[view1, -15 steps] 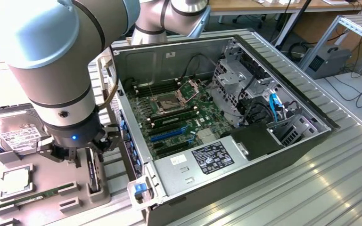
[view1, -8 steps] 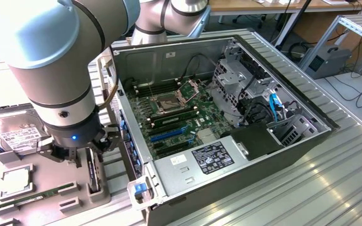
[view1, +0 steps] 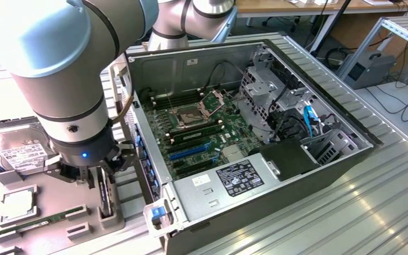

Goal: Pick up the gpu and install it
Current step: 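Pick up the gpu and move the gpu toward the slot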

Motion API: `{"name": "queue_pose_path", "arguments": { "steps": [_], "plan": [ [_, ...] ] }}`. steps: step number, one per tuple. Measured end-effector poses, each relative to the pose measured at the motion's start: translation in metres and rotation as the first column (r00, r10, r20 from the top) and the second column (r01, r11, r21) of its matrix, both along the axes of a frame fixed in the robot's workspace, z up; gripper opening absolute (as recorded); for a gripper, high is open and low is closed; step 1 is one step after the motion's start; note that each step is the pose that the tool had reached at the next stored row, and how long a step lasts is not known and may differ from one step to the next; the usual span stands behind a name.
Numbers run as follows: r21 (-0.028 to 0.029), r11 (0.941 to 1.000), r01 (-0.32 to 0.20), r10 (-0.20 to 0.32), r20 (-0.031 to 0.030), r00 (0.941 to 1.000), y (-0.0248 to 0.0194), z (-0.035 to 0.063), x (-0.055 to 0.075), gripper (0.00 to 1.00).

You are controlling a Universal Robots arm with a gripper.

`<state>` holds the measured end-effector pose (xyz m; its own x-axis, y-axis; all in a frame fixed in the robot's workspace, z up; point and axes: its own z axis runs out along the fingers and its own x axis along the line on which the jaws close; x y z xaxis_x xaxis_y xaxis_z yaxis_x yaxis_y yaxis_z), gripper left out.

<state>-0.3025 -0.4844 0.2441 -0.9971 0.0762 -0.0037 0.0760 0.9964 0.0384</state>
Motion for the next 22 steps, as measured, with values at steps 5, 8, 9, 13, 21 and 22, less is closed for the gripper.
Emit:
{"name": "queue_pose_path", "arguments": {
  "steps": [5,8,9,13,21,22],
  "plan": [
    [-0.0002,1.0,-0.001,0.001,-0.0002,1.0,0.0,-0.0007,0.0,0.41],
    [0.0001,1.0,-0.002,0.002,0.0002,1.0,0.0,-0.001,0.0007,0.41],
    [0.0,1.0,-0.001,0.001,0.0,1.0,0.0,-0.0009,0.001,0.41],
    [-0.0001,1.0,-0.001,0.001,0.0,1.0,0.0,-0.0009,0.0016,0.41],
    [-0.0002,1.0,-0.001,0.001,0.0,1.0,0.0,-0.0013,0.0018,0.41],
    [-0.0004,1.0,-0.001,0.001,0.0001,1.0,0.0001,-0.0018,0.0019,0.41]
  ]
}}
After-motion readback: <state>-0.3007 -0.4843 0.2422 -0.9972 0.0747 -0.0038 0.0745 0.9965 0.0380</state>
